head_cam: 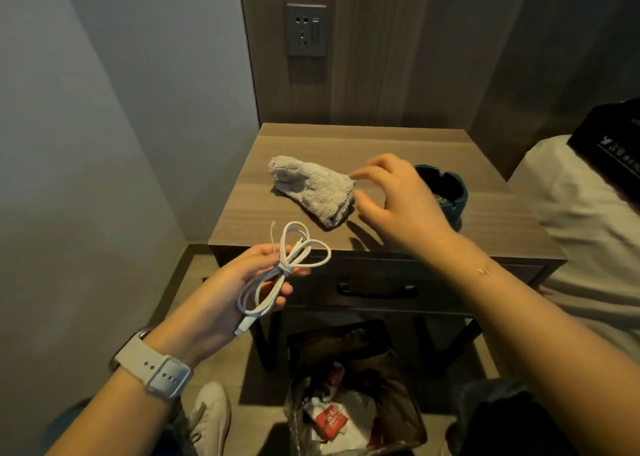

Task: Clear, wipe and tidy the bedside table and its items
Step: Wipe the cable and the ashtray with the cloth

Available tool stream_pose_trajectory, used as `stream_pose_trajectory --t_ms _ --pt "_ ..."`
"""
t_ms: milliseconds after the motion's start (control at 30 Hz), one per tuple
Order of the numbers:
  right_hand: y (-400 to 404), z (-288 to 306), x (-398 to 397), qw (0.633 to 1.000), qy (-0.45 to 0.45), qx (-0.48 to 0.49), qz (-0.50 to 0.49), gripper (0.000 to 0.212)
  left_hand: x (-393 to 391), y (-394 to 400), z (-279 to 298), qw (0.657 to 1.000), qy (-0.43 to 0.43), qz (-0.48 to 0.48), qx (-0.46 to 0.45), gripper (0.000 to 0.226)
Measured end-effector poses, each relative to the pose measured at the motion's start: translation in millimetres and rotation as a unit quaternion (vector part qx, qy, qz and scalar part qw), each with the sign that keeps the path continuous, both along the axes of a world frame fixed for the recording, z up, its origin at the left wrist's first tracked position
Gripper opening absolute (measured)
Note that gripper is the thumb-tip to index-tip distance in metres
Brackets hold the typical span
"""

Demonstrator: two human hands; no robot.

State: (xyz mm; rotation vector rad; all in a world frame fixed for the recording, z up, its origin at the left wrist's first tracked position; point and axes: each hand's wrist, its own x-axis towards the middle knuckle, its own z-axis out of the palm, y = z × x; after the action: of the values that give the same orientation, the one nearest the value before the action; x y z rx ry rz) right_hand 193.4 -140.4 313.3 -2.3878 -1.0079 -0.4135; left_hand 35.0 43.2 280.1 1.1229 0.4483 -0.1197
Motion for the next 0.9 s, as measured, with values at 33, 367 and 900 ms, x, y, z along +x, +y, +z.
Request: stream_pose_trajectory --t_ms 33,367,900 --pt "18 -3 2 1.000 0.006 -0.018 0.015 0.041 -6 4 -6 0.999 0.003 -0.005 -0.034 0.033" --pt "115 -40 35 0.991 0.019 -0.126 0.041 0.069 -38 22 -35 0.999 -0.003 0.042 0.031 0.022" --pt "-88 -69 -63 0.938 0.317 -0.057 0.131 0.033 -20 -34 -117 0.885 0.020 -0.065 0.461 0.039"
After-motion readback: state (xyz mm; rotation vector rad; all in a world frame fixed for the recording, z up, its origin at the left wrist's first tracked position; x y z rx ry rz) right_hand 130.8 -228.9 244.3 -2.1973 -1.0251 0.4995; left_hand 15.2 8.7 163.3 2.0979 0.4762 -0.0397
